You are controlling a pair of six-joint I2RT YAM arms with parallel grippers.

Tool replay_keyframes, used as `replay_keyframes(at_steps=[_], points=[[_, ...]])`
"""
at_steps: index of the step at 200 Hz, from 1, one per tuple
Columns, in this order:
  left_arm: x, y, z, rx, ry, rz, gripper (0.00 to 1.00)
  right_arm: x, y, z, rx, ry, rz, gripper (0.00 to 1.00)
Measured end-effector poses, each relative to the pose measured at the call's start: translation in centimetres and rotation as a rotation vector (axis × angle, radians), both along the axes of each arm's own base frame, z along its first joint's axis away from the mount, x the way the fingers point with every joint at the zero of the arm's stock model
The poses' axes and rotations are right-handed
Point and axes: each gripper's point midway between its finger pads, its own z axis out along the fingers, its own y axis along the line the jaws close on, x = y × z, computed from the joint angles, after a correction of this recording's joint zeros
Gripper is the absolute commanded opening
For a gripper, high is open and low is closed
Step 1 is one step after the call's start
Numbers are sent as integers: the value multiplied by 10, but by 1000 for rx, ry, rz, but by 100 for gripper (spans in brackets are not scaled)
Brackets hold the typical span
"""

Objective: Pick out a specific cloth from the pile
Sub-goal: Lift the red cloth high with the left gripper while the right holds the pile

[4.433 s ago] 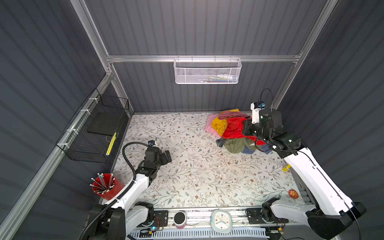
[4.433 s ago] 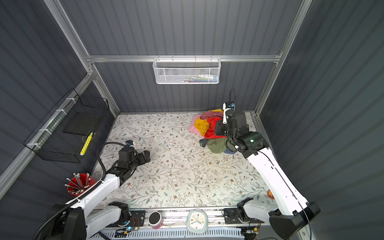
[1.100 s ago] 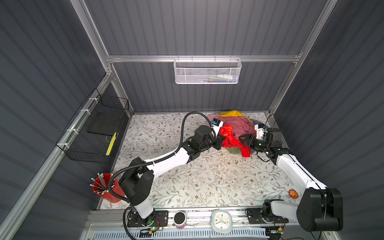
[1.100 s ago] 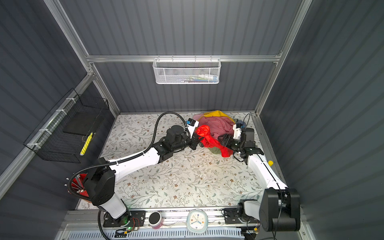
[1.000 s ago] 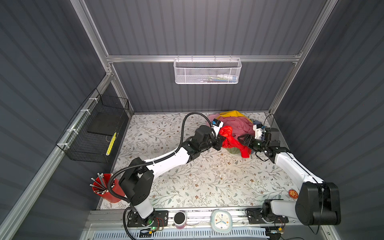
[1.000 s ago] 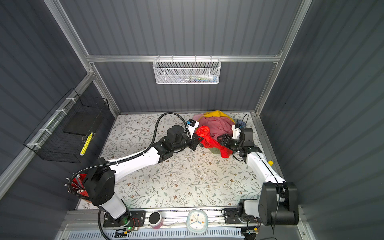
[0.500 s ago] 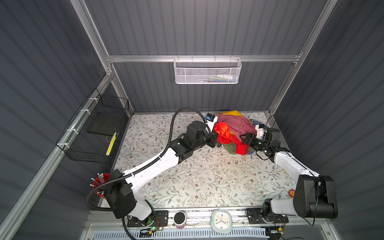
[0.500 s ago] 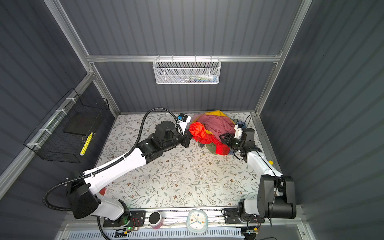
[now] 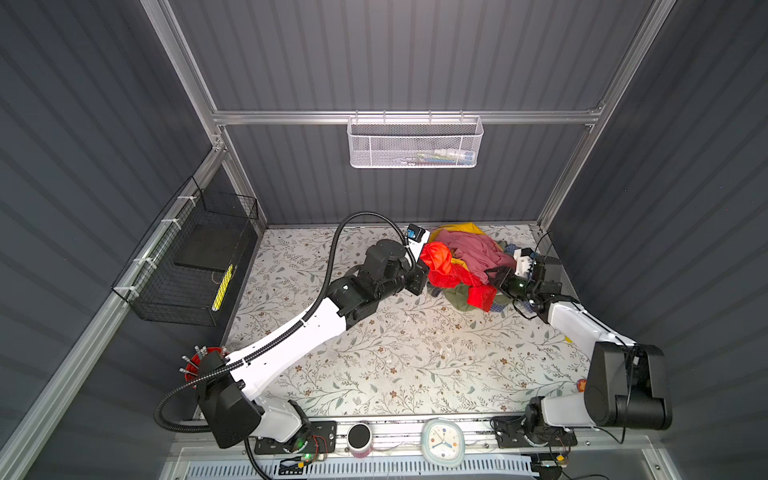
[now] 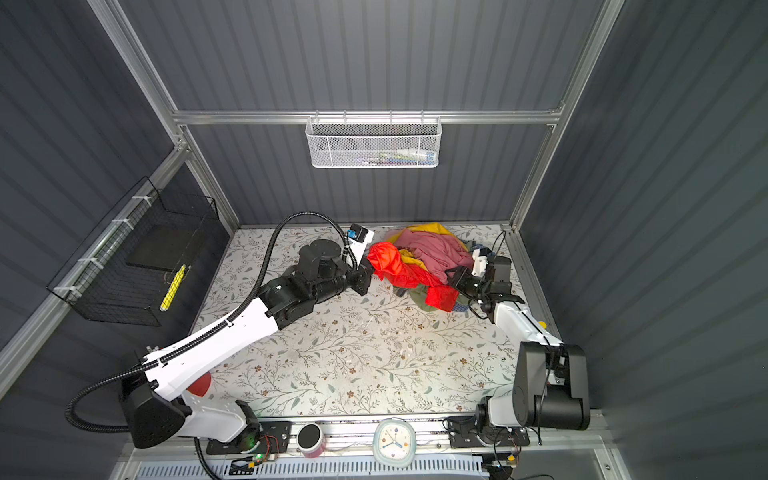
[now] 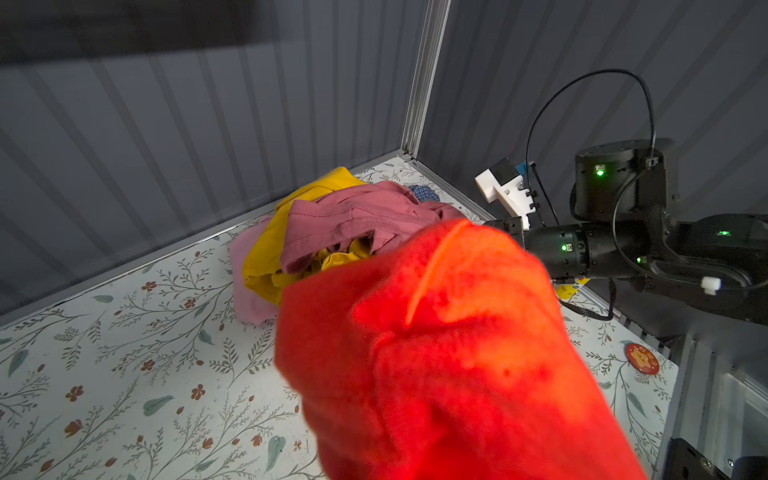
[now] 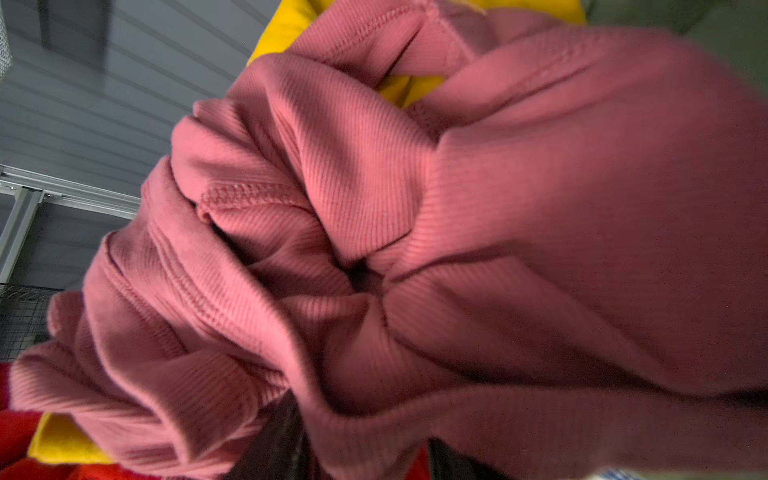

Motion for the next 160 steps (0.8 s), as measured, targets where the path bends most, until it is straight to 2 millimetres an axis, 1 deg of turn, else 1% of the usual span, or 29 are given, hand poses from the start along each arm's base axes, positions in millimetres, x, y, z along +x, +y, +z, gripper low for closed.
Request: replay_keyframes(at_steps=[15,30,45,59,83,108,126,160], points=[[0,2,15,3,-25,-1,0,1,-2,0,-1,-2,-5,45],[0,2,34,-3,-60,-3,0,1,-5,-1,-1,-5,-13,50],[1,3,52,-15,-95,-4,0,1,-9,-2,-4,-5,-23,52],[2,4,64,-20,-121,-1,0,1,-12,-3,-7,-3,-32,54],[4,4,69,-3,-139,2,0,2,-16,-3,-9,-4,-43,61],[7,4,72,20,-152,9,0,2,-19,-4,-15,-5,-50,64],[11,2,78,31,-170,11,0,3,-20,-4,-23,-6,-55,69],[15,-1,94,38,-208,9,0,3,-22,-5,-30,-5,-62,73]])
